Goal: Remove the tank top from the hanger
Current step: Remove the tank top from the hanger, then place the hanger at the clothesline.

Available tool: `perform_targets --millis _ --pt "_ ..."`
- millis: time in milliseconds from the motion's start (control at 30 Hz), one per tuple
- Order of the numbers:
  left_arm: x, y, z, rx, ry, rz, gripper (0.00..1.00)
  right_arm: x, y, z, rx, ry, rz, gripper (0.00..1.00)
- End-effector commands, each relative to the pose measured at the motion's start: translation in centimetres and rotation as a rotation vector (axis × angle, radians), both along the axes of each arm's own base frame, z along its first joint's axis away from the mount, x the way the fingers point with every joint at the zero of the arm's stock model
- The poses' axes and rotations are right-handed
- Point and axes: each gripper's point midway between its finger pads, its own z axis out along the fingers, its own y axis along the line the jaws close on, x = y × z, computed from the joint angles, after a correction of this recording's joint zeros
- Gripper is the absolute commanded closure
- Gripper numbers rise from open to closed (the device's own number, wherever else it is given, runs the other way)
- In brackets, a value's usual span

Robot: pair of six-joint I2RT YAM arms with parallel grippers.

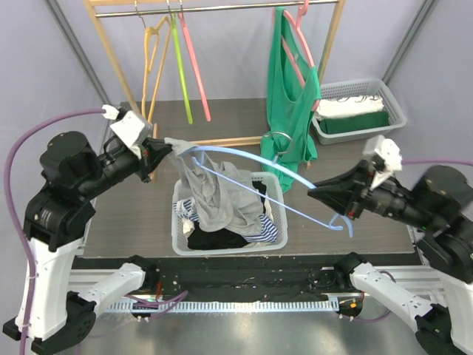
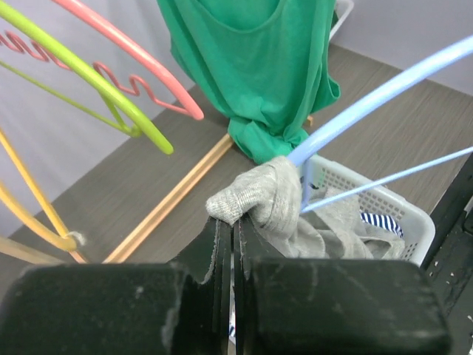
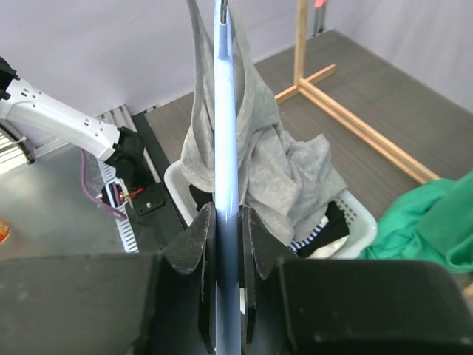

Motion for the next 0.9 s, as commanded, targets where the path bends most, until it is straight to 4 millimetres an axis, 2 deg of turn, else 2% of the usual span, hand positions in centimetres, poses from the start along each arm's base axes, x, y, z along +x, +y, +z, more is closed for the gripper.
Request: perform_targets --millis 0,133,233,300,367,433,467,533,567,600,633,667,700,767,800,867 --pt "1.6 -0.6 -1.7 0.012 0.063 0.012 1.00 -1.9 -2.9 3.6 0.027 -0.114 -0.088 0.99" --pt "2.9 -0.8 -2.7 0.037 0.067 0.027 1.00 -3.1 -4.7 4.8 0.042 -0.159 -0.147 0.99" --pt "3.4 -1.1 -2.8 0.053 0.063 0.022 1.00 -2.6 -5.4 4.6 0.040 -0.151 -0.205 0.99" --pt "2.3 -2.6 -3.4 0.044 0.102 -0.062 1.00 -1.6 -6.2 5.4 0.065 -0.162 -0.279 0.99" --pt "1.5 -4.0 -4.3 0.039 0.157 -0.134 1.00 0.6 -7.7 6.5 0.095 -0.157 -0.429 0.99" --pt "-0.3 -5.6 -5.2 0.042 0.209 -0.255 1.00 2.4 -8.8 7.6 0.117 -0.171 -0.536 0.99" --pt "-0.8 -6.2 -5.9 0.051 0.230 -0.297 1.00 2.8 -8.7 8.4 0.131 -0.176 -0.546 0.99" --pt "-2.2 -7.4 -6.7 0.059 0.255 -0.380 0.99 5.2 -8.2 8.7 0.121 -0.159 -0.592 0.99" --pt "-2.3 -7.6 -7.5 0.071 0.272 -0.383 0.96 5.7 -8.0 9.2 0.129 -0.156 -0.597 0.99" --pt "-2.1 -7.7 -8.3 0.088 0.283 -0.382 0.96 7.5 -7.1 8.9 0.110 -0.129 -0.605 0.99" --pt "-1.9 -7.6 -9.0 0.111 0.290 -0.360 0.95 8.3 -6.8 8.9 0.103 -0.122 -0.613 0.99" --pt "-1.6 -7.6 -10.6 0.139 0.318 -0.351 0.95 9.0 -6.7 8.9 0.100 -0.119 -0.626 0.99" --pt "-1.5 -7.5 -11.4 0.160 0.318 -0.347 0.95 10.5 -5.8 8.6 0.088 -0.102 -0.633 0.99" --pt "-1.0 -7.8 -13.2 0.191 0.335 -0.331 0.98 12.0 -5.1 8.8 0.090 -0.098 -0.644 0.99" --pt "-0.7 -7.9 -14.7 0.205 0.373 -0.317 0.99 13.3 -4.4 8.2 0.075 -0.079 -0.647 0.99" --pt "0.1 -8.1 -16.9 0.251 0.414 -0.295 1.00 14.7 -4.0 8.8 0.087 -0.084 -0.667 0.99"
